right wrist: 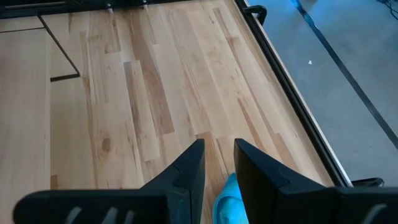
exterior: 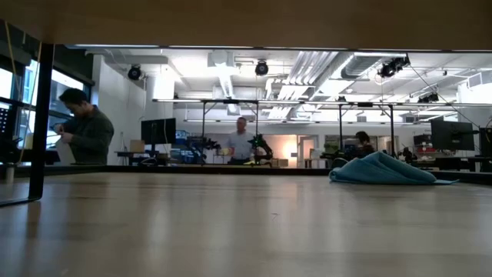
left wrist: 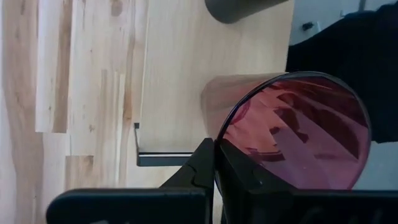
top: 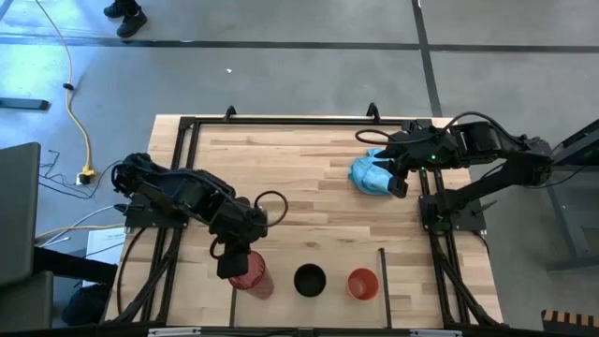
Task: Stack small to large cups/mugs on shelf
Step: Put the red cup on the shelf
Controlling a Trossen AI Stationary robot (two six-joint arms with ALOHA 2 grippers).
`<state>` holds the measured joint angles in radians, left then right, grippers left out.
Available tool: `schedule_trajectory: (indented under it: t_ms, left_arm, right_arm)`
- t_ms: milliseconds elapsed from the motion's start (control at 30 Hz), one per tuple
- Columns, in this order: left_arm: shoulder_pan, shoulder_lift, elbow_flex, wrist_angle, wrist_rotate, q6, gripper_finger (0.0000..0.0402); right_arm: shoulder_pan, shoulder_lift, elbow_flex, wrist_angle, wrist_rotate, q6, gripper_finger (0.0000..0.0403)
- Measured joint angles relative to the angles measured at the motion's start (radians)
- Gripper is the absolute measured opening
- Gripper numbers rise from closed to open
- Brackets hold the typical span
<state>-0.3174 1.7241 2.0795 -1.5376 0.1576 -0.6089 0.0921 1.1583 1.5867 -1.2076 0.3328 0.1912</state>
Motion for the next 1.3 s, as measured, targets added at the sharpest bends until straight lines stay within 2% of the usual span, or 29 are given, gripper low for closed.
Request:
schedule_trajectory:
  t_ms: [300,1300]
  left_arm:
    - [0.001,0.002,0.001,0.0,-0.021,-0.016,0.0]
    - [0.001,0.002,0.001,-0.006,0.053,-0.023,0.0001]
  right_arm:
    - [0.0,0.0,0.0,0.005,0.0,-0.017,0.0078]
    - [0.0,0.0,0.0,0.005,0.001,-0.014,0.0078]
